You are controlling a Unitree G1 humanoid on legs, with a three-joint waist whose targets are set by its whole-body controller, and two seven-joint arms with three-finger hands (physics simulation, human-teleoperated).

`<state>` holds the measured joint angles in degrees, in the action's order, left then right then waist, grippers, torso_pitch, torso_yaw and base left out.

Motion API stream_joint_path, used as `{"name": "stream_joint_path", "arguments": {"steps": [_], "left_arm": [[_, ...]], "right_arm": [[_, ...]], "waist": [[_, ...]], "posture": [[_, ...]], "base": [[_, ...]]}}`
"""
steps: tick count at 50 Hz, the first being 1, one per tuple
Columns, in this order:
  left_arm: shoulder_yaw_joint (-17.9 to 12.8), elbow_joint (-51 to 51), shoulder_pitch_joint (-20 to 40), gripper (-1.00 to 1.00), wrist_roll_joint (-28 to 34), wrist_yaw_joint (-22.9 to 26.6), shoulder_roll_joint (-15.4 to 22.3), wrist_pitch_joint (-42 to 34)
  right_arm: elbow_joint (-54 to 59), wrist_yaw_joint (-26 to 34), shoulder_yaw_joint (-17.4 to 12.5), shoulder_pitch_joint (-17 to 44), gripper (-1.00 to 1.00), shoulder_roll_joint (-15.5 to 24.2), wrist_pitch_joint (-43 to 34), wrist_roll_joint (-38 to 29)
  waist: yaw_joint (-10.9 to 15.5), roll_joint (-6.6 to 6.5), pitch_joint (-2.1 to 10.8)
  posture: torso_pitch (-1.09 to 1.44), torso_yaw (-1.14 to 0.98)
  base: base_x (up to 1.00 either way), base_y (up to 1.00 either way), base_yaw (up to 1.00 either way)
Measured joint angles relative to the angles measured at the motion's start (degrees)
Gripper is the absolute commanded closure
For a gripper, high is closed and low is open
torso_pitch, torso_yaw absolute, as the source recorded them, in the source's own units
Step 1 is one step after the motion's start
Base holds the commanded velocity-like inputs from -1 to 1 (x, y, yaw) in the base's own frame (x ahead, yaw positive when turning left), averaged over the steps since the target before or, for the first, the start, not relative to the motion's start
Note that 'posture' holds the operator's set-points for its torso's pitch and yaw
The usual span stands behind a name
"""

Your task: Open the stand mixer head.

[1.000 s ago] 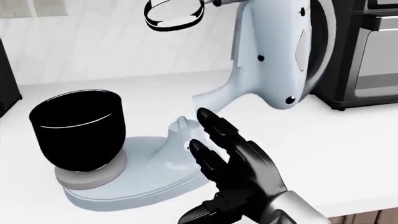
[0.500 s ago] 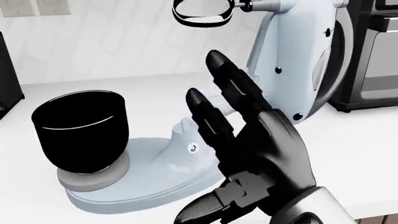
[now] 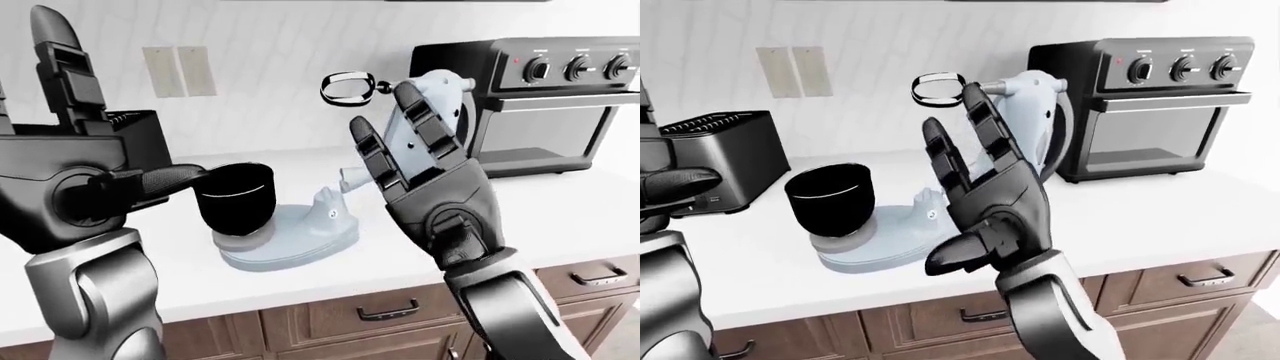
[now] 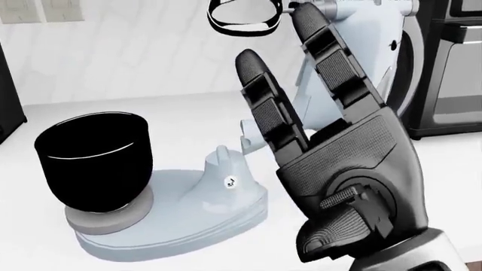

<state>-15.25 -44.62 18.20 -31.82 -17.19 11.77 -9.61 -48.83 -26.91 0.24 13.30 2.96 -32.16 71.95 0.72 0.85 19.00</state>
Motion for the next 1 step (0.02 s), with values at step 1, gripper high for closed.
{"name": "stream_joint_path", "arguments": {"steps": [1], "left_arm": [[-0.1,0.0,0.0,-0.97,0.0,0.0,0.0,0.0]], "right_arm": [[0.1,-0.1,0.0,0.0,-1.00,0.0,0.1,0.0]], "waist": [[0.0,0.01,-0.03]], "posture": [[-0.47,0.00]], "base": [[0.00,0.00,0.00]]}}
